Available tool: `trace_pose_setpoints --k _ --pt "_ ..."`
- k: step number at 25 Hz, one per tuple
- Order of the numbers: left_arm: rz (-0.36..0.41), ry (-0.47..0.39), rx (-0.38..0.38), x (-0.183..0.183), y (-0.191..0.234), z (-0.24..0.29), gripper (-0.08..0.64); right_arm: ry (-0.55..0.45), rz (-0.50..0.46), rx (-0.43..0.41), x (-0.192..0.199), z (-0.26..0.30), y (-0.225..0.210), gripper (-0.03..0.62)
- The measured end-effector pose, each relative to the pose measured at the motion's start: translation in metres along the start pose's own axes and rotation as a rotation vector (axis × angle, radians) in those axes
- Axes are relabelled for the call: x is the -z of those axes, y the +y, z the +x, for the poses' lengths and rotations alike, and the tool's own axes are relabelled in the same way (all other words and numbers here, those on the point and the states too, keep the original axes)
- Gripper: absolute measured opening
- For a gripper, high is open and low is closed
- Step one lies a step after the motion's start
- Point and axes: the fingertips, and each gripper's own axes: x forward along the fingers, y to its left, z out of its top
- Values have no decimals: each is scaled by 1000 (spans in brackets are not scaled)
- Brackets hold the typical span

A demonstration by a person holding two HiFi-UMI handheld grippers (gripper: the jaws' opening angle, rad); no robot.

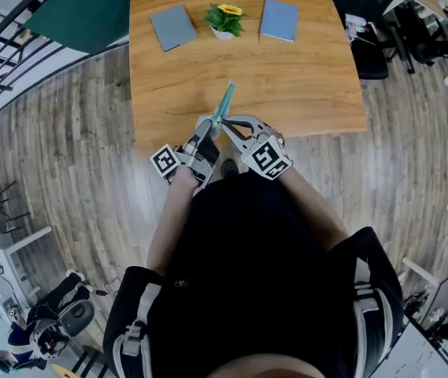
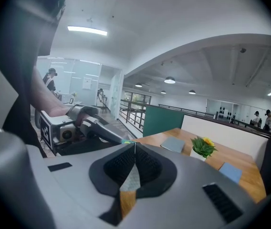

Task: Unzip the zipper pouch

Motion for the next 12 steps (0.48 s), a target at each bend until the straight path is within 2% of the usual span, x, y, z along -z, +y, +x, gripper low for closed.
trace_pose_setpoints --k 12 --pt "167 50 -37 5 -13 4 2 11 50 43 5 1 -9 6"
